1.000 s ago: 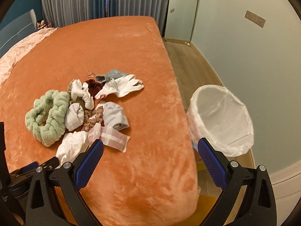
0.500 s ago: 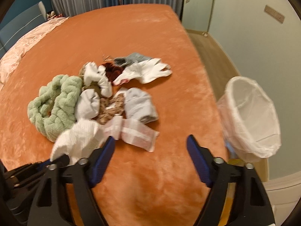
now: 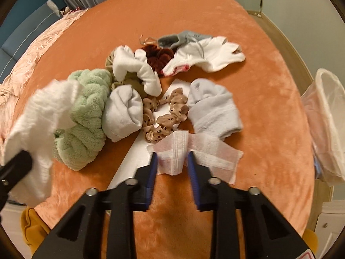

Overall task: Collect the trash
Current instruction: 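Carry the white tissue with the left tool and drop it into the wastebasket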

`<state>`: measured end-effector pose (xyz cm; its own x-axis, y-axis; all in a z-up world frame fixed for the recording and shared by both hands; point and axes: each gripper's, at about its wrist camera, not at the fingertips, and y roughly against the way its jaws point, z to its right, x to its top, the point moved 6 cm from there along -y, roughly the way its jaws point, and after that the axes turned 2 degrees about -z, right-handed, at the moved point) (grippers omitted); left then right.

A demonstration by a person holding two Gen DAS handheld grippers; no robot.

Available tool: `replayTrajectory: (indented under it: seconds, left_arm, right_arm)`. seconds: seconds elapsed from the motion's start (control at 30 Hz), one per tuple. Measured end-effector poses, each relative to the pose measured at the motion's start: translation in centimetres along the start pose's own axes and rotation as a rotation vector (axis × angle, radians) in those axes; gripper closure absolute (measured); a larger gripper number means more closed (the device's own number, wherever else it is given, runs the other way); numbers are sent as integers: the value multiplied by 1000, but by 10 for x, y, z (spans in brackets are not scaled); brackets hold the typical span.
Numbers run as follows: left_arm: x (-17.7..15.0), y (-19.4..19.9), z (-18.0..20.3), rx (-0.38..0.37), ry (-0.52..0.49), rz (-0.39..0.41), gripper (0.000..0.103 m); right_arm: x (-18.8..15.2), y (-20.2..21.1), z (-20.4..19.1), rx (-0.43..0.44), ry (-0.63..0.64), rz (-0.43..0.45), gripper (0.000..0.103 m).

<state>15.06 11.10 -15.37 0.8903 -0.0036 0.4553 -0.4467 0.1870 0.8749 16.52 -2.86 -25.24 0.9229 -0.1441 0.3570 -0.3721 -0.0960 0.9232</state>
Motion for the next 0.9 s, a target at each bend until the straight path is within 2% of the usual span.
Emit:
replayTrajectory:
  seconds: [0.2,0.4,0.63,0.9]
  left_arm:
    - [4,2,7,23,-22,3,93]
    - [17,17,36,1,-57,38,93]
    - [42,51,109,-82,-143,109,93]
    - [56,70,218,-195,-253,148,93]
  right_arm:
    - [1,20,1,36,-1,31,95]
    - [20,90,15,56,-9,156,95]
    - [50,177,59,38,-45,313,96]
    - [74,256,145,8,-126,434,96]
